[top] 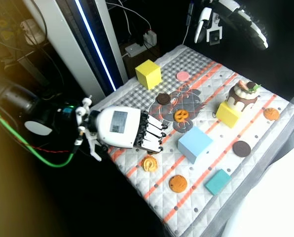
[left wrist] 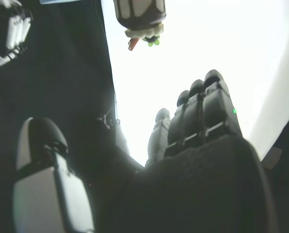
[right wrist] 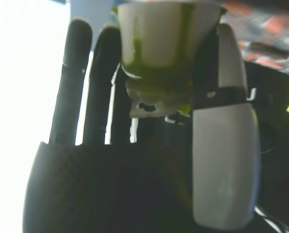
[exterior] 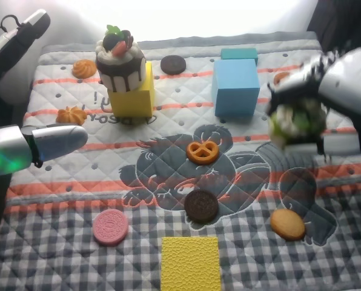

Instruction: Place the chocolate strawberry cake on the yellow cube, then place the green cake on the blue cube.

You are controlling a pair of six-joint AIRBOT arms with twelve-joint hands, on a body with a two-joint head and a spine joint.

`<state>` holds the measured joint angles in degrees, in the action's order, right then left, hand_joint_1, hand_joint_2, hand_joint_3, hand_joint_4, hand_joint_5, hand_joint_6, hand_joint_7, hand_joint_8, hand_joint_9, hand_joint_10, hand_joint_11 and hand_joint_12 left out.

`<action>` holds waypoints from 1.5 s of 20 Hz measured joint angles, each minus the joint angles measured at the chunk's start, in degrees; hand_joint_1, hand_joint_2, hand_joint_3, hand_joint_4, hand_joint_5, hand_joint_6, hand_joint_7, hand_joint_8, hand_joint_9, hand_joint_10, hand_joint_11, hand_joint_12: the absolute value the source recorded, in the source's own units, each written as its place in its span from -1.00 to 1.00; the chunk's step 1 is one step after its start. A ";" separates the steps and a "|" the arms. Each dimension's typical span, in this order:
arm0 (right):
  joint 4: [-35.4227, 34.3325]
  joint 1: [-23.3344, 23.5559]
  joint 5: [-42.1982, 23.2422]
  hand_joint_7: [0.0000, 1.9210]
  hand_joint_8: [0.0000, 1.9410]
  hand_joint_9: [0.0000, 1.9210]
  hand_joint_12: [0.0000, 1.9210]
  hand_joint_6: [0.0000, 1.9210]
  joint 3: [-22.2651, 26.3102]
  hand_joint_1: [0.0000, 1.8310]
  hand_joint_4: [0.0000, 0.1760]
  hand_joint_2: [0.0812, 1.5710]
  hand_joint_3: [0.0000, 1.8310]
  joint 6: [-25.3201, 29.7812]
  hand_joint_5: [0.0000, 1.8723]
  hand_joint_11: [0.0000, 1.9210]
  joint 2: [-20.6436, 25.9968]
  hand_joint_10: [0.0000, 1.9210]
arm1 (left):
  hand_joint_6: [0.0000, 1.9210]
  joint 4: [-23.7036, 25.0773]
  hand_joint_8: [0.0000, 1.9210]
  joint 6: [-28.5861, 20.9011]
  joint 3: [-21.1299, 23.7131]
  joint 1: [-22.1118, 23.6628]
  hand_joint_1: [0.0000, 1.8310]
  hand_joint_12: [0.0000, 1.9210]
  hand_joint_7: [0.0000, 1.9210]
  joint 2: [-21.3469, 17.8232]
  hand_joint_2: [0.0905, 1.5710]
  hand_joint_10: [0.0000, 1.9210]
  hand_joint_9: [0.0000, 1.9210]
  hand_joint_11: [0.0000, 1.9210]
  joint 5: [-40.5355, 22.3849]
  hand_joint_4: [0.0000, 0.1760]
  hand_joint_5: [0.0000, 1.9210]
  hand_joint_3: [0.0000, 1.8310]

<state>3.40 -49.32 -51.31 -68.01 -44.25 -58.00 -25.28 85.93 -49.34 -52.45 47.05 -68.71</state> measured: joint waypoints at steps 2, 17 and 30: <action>0.11 3.10 -2.80 -0.01 0.32 -0.11 0.64 -0.13 -1.14 0.37 -1.00 0.43 -1.00 0.31 -0.01 -0.28 -0.61 0.18 | -1.00 0.22 -1.00 -0.42 0.00 -0.11 -0.18 -1.00 -1.00 0.00 -0.01 -1.00 -1.00 -1.00 0.04 1.00 -1.00 -1.00; -3.58 14.99 13.99 0.01 0.25 -0.14 0.58 -0.22 -15.15 0.37 -1.00 0.39 -1.00 0.20 0.06 -0.35 -14.19 0.17 | -1.00 0.20 -1.00 -1.84 -0.66 -0.11 -0.20 -1.00 -1.00 1.33 0.00 -1.00 -1.00 -1.00 0.98 1.00 -1.00 -0.99; -6.60 14.78 15.45 -0.29 -1.00 -0.25 0.26 -1.00 -14.93 0.04 -0.52 0.28 -1.00 -0.39 -0.26 -0.62 -14.53 -0.83 | -1.00 0.44 -1.00 -3.34 -0.70 -0.59 -0.21 -1.00 -1.00 1.33 0.06 -1.00 -1.00 -1.00 0.85 1.00 -1.00 -0.99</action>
<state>-3.20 -34.54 -35.86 -82.94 -44.64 -72.53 -24.84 82.59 -50.04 -53.04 48.38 -67.85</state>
